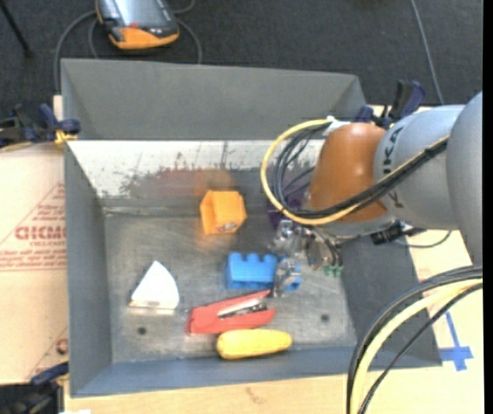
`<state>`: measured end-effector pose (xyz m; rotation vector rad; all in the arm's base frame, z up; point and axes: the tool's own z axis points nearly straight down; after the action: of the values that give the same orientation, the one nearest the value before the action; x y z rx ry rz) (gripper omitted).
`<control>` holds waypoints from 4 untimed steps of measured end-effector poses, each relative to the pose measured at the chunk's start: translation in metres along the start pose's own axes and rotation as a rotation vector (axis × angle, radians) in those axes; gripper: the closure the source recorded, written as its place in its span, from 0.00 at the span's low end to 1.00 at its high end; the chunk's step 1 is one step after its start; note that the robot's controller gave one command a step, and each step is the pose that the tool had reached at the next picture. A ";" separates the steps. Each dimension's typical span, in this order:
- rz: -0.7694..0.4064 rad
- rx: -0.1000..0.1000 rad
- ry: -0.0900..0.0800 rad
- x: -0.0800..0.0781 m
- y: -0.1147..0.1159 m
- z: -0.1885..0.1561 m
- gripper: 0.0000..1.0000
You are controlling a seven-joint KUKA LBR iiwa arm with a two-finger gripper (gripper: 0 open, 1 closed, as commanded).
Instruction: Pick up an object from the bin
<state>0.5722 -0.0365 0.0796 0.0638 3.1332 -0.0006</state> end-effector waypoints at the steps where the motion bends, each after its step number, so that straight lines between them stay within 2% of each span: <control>1: -0.001 0.000 0.000 0.000 0.000 0.000 1.00; 2: -0.001 0.001 0.004 -0.013 -0.005 -0.083 1.00; 3: -0.001 0.001 0.004 -0.013 -0.006 -0.083 1.00; 4: -0.009 0.002 0.002 -0.005 -0.001 -0.064 1.00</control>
Offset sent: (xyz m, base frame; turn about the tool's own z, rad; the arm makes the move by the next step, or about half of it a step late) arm 0.0110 -0.0050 0.0821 0.0055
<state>0.5764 -0.0375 0.1440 0.0496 3.1359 -0.0032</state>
